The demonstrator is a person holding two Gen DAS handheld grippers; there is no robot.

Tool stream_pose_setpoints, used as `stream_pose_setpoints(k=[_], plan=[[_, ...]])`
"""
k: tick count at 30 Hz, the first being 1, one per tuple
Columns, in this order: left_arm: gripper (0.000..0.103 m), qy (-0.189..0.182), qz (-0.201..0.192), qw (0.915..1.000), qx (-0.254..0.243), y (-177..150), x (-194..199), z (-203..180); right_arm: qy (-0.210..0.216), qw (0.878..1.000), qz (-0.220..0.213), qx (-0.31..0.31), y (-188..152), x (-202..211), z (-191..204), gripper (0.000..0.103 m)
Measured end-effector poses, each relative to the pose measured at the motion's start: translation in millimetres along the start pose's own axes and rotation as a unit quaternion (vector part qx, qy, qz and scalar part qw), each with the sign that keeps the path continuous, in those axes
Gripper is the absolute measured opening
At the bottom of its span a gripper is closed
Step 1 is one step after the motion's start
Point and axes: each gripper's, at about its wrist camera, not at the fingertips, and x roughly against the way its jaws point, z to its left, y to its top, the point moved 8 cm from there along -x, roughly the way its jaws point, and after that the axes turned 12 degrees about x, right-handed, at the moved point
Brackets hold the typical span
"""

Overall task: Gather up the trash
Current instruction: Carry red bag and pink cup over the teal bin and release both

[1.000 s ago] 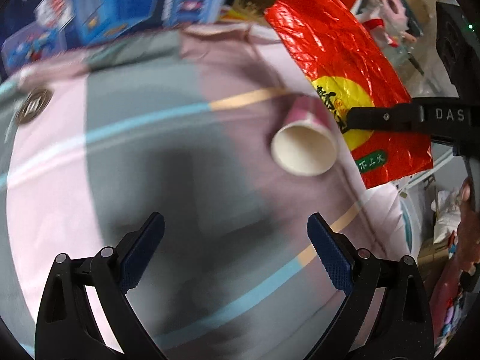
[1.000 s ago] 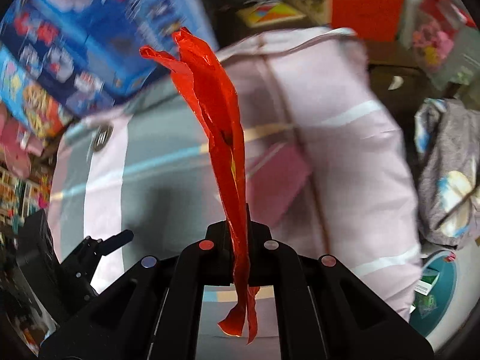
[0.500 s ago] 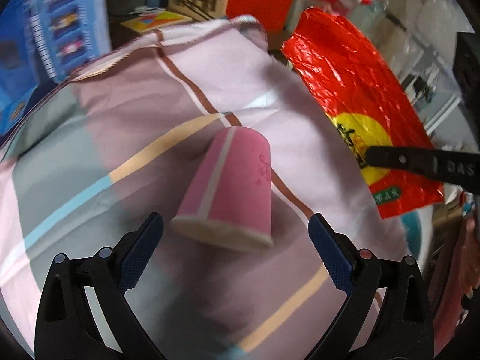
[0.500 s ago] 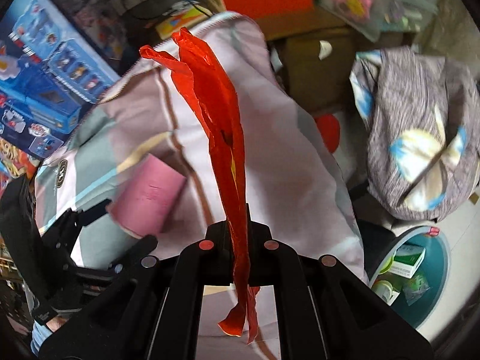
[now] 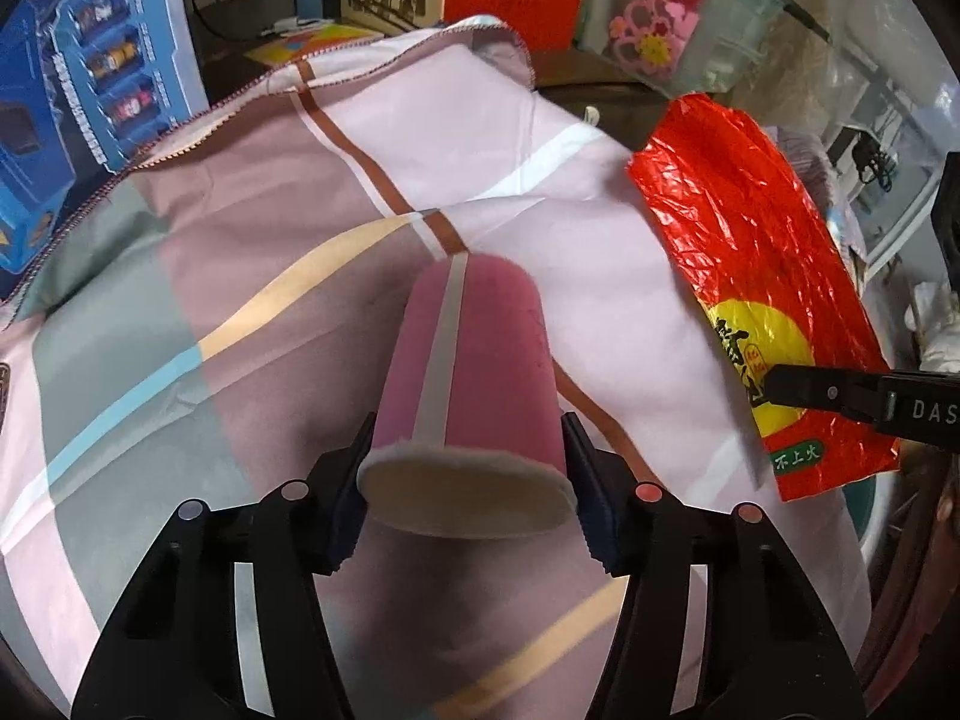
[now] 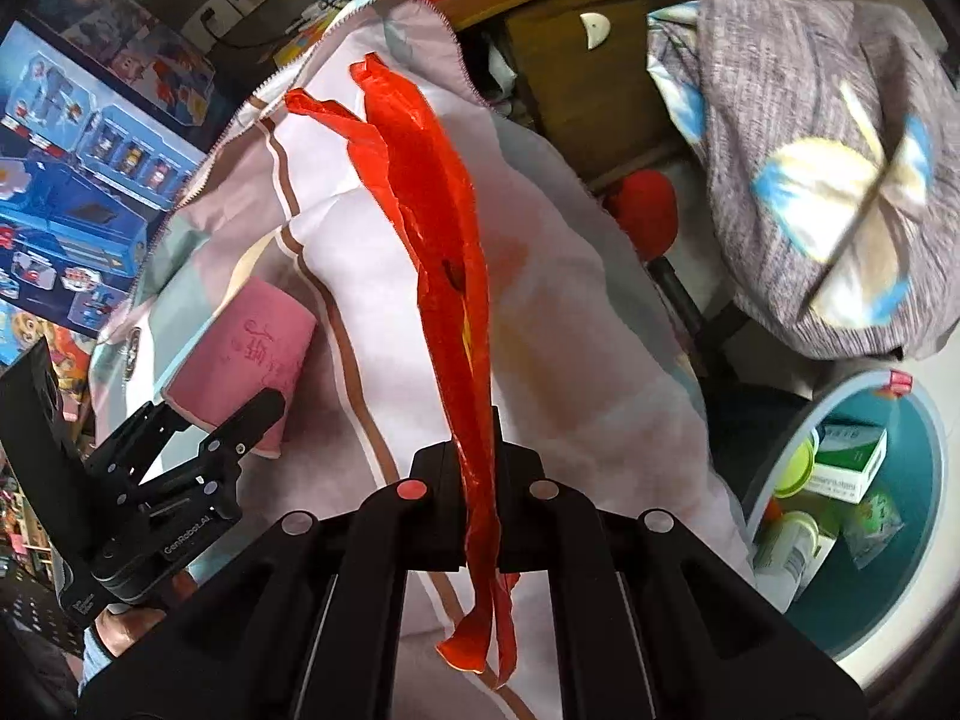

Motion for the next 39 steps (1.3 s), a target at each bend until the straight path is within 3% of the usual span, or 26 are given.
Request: stream_pose_setpoints(k=[9,21,30,39], plan=[[0.059,-0.035,-0.019,0.9988,-0.028,-28,49,-43,0.012,0.999,-0.032,-0.02,-31,46,-17,0.005],[0.059,-0.067,-0.017,0.9941,-0.083,-69,82,-119,0.012,0.994,-0.077,-0.073,-91,109,-74,0.005],[0.059,-0.09,-0.003,0.9877,-0.128,-102,90,-189,-0.012,0.983,-0.11,-0.145,-143,145,-156,0.005],[0.059,-0.111,0.03,0.9783,-0.172,-126,63,-263,-0.026,0.973,-0.095,-0.207,-184,136,-231,0.008]])
